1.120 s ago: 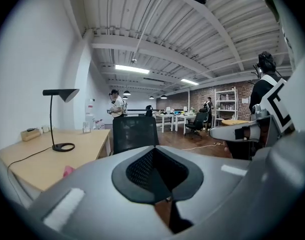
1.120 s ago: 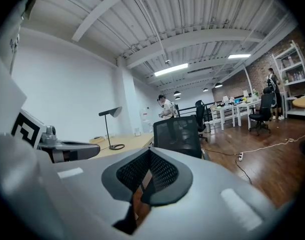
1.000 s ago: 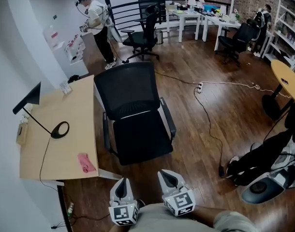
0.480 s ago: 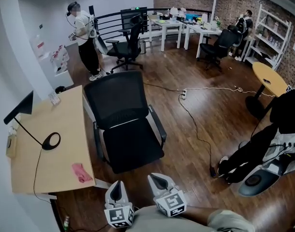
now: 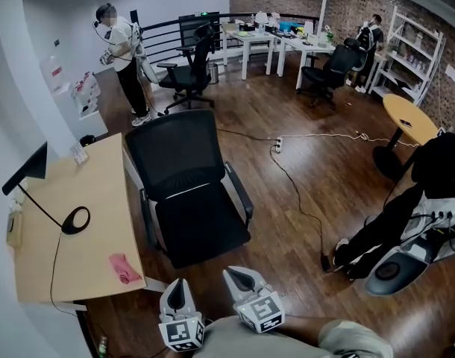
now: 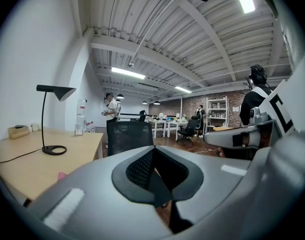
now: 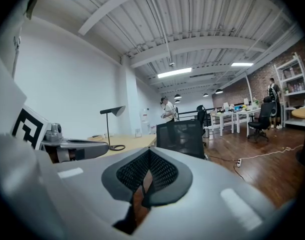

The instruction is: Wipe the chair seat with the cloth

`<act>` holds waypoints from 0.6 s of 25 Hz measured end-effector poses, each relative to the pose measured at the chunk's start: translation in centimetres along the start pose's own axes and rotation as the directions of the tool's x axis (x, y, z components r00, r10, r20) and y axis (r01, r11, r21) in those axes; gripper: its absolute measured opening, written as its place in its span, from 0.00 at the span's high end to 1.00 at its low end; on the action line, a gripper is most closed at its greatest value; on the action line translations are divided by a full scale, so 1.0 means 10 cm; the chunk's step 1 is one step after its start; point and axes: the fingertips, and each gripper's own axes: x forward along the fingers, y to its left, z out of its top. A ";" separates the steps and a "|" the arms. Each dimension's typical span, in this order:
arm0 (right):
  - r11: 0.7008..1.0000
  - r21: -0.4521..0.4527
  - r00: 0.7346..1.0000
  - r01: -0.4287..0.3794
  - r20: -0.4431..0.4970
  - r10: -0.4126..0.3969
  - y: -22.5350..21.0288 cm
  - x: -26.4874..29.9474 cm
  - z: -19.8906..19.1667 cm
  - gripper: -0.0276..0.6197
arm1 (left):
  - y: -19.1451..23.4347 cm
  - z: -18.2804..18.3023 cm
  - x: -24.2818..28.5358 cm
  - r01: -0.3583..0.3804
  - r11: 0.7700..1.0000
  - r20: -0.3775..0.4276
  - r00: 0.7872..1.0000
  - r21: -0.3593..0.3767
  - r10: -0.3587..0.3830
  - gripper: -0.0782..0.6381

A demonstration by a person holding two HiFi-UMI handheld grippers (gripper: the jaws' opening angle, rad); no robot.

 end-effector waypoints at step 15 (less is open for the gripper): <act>1.000 0.024 1.000 0.018 -0.015 -0.017 -0.14 -0.06 -0.05 0.96 | -0.12 0.01 0.05 0.024 0.999 -0.007 1.000 0.029 -0.023 0.88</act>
